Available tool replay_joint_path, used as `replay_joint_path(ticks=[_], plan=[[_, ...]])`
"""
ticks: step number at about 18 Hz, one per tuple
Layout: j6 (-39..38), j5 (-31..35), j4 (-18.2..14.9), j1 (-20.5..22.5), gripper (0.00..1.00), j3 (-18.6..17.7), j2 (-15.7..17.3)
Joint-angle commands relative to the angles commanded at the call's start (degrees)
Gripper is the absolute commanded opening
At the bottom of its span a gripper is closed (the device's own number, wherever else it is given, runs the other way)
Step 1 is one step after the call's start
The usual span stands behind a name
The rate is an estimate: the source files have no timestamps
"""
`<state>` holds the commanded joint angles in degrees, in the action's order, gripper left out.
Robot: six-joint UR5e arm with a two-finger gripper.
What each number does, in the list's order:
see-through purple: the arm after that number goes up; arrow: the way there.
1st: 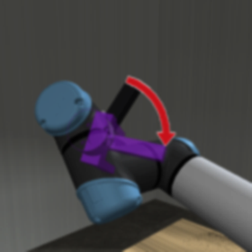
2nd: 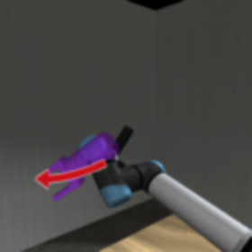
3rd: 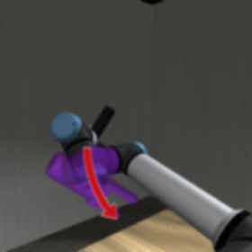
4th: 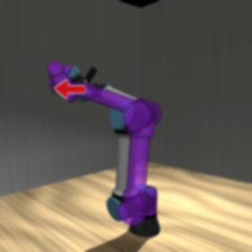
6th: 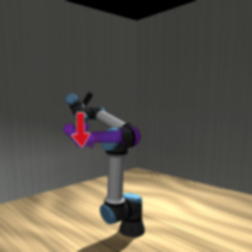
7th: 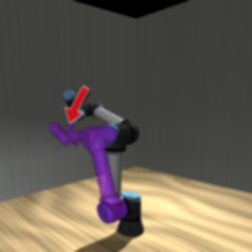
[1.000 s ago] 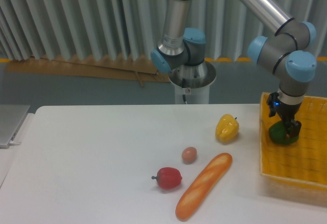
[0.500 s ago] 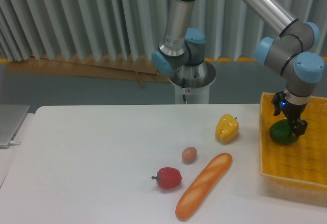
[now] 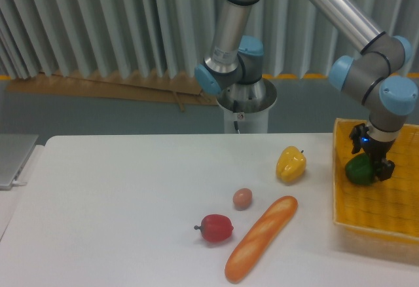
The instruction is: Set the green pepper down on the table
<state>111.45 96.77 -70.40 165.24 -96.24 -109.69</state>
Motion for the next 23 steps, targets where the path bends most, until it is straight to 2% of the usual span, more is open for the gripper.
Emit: replay_joint_path(ticks=[2, 4, 5, 6, 8, 15, 17, 20, 23], plan=[[0.1, 0.0, 0.3, 0.0, 0.97, 0.1, -0.4], [0.0, 0.0, 0.3, -0.1, 0.74, 0.2, -0.4], [0.0, 0.0, 0.3, -0.1, 0.66, 0.2, -0.4], [0.1, 0.0, 0.3, -0.1, 0.53, 0.3, -0.4], [0.1, 0.0, 0.3, -0.3, 0.47, 0.3, -0.5], [0.2, -0.6, -0.1, -1.1, 0.46, 0.7, 0.6], [0.2, -2.0, -0.9, -1.4, 0.46, 0.7, 3.0], [0.1, -3.0, -3.9, -1.4, 0.46, 1.0, 5.3], [-0.4, -7.3, -6.3, -1.3, 0.46, 1.1, 6.9]])
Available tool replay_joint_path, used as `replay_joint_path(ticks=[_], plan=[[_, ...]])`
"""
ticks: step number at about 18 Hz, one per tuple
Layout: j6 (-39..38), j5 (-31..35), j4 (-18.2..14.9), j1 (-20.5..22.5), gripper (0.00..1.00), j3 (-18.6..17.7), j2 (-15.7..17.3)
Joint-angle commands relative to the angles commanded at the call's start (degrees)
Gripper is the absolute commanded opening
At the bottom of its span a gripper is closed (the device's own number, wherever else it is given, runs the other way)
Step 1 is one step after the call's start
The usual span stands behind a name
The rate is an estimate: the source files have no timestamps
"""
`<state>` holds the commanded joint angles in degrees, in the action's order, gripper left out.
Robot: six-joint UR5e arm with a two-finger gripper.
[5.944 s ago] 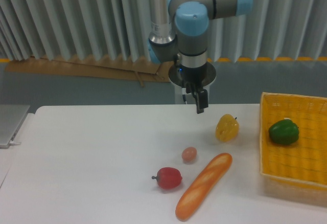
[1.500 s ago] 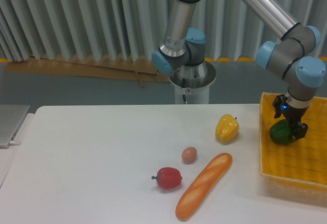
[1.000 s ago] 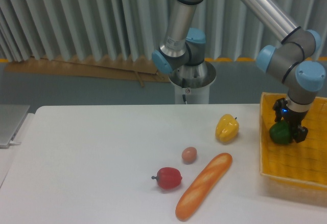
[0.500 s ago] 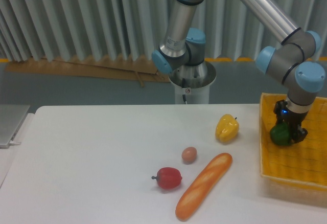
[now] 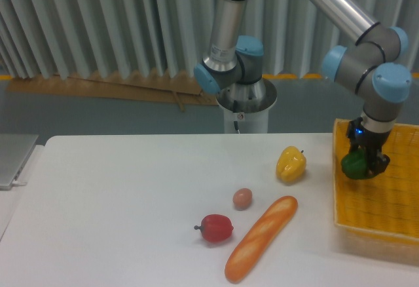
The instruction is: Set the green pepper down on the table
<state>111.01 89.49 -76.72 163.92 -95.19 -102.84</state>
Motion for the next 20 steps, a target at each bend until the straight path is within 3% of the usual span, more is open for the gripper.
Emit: replay_joint_path(ticks=[4, 9, 14, 20], plan=[[-1.7, -3.0, -4.6, -1.0, 0.46, 0.2, 4.0], [-16.8, -3.7, -9.8, -10.0, 0.46, 3.4, 6.8], [-29.3, -4.0, -9.2, -19.2, 0.46, 5.3, 6.2], [-42.4, -3.7, -1.3, -28.7, 0.46, 6.7, 1.6]])
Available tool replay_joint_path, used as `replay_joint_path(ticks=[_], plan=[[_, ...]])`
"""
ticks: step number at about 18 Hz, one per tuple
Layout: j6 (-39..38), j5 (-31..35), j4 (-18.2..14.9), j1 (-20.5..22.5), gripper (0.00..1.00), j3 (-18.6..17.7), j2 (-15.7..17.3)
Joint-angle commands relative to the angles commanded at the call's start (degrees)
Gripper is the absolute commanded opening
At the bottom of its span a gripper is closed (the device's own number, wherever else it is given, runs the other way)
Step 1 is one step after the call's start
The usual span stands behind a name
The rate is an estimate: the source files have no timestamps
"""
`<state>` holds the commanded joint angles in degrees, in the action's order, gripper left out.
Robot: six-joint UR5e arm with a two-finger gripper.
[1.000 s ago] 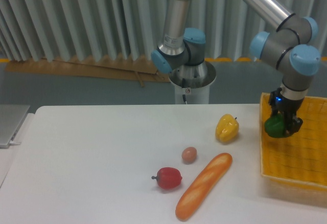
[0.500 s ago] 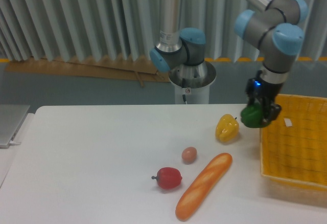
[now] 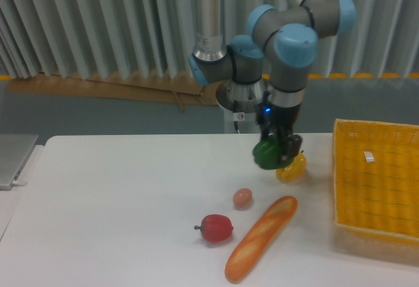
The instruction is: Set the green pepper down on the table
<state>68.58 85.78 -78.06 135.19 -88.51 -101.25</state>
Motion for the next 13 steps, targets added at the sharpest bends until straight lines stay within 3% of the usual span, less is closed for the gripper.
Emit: replay_joint_path(ticks=[4, 7, 13], plan=[[-4.9, 3.2, 0.2, -6.5, 0.46, -0.1, -0.9], [-4.6, 2.8, -6.7, -8.2, 0.46, -1.6, -0.1], [-5.8, -0.6, -9.0, -12.7, 0.46, -1.9, -0.1]])
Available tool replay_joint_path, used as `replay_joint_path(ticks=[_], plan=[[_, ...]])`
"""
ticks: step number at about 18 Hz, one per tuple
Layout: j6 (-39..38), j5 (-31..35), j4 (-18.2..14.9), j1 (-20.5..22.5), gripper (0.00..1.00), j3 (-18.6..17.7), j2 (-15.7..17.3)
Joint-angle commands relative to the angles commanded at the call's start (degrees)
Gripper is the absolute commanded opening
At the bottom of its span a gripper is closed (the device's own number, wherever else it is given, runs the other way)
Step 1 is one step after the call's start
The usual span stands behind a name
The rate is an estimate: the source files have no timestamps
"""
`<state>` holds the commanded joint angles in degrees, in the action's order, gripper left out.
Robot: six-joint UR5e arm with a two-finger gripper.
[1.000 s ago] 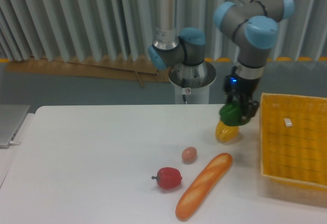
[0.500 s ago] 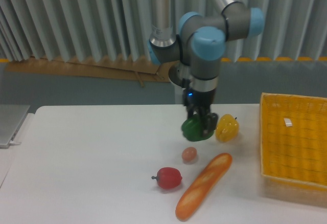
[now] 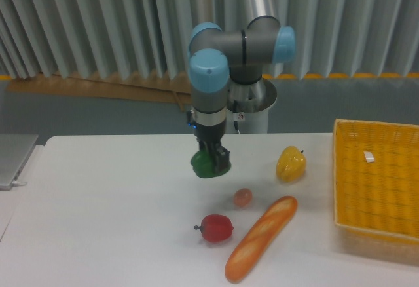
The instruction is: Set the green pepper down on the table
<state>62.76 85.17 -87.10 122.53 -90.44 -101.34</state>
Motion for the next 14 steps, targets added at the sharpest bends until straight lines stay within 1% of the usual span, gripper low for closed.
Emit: replay_joint_path(ticks=[2, 4, 6, 7, 10, 13, 14], plan=[[-2.3, -0.6, -0.1, -1.3, 0.46, -0.1, -0.4], [-2.6, -0.4, -0.1, -2.3, 0.46, -0.6, -1.1], [-2.6, -0.1, 0.3, -3.4, 0.47, -1.3, -2.2], [-2.9, 0.2, 0.5, -4.0, 0.47, -1.5, -3.3], [-4.3, 3.7, 0.8, -4.7, 0.48, -1.6, -5.4], [-4.3, 4.0, 3.1, -4.8, 0.49, -1.7, -6.3], [-4.3, 4.0, 3.3, -4.8, 0.49, -1.7, -6.8]])
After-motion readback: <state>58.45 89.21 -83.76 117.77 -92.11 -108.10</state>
